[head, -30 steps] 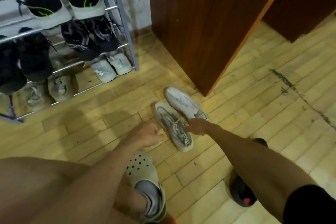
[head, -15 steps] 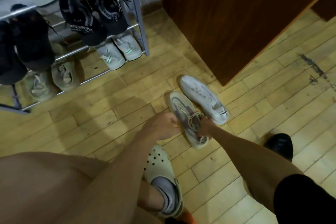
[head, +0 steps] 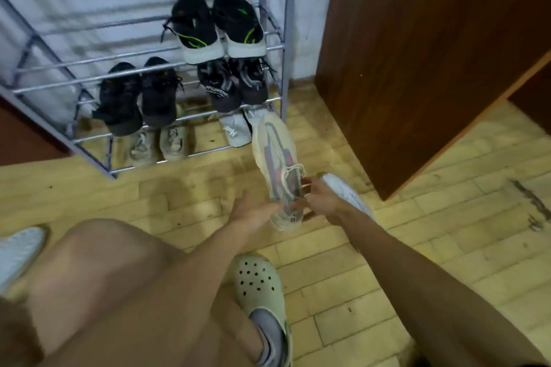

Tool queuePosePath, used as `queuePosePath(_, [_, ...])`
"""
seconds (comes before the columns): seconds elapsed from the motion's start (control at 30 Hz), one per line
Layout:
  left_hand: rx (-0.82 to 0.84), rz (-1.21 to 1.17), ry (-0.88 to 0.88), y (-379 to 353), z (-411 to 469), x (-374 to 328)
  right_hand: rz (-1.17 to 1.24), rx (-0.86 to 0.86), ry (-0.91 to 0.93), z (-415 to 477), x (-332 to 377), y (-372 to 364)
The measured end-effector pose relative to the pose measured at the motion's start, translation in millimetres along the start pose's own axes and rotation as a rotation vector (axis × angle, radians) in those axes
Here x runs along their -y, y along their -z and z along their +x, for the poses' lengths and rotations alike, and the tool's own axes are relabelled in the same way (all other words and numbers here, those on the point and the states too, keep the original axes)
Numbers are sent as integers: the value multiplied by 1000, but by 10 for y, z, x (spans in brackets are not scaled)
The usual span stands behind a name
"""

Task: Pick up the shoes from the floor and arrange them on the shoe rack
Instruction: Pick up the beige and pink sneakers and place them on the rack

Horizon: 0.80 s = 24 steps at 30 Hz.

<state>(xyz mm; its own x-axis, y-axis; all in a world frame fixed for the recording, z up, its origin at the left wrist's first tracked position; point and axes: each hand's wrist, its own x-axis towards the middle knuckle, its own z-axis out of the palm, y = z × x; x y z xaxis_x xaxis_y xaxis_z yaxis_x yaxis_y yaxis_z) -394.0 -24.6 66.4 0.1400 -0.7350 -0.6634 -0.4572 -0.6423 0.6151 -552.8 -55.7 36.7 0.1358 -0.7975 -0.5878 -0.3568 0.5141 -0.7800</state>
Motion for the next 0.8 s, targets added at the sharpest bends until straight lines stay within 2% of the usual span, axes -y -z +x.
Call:
queuePosePath(0.13, [-105, -283, -120, 488, -248, -184, -98, 83, 224, -293, 722, -182])
queuePosePath(0.23, [-130, -382, -211, 980, -547, -284, -242, 98, 369, -502, 1283, -364])
queuePosePath(0.43, [-296, -533, -354, 2087, -1251, -149, -352, 129, 600, -939, 2308, -1049])
queuePosePath(0.57, [-375, -611, -401, 2705, -1621, 324, -478, 204, 654, -1156, 2689, -1819])
queuePosePath(0.7, [-496, -717, -366, 3167, -1817, 1089, -602, 317, 652, -1369, 2898, -2744])
queuePosePath(0.8, [-515, -785, -298, 3360, -1899, 1736, -686, 384, 607, -1412, 2839, -3447])
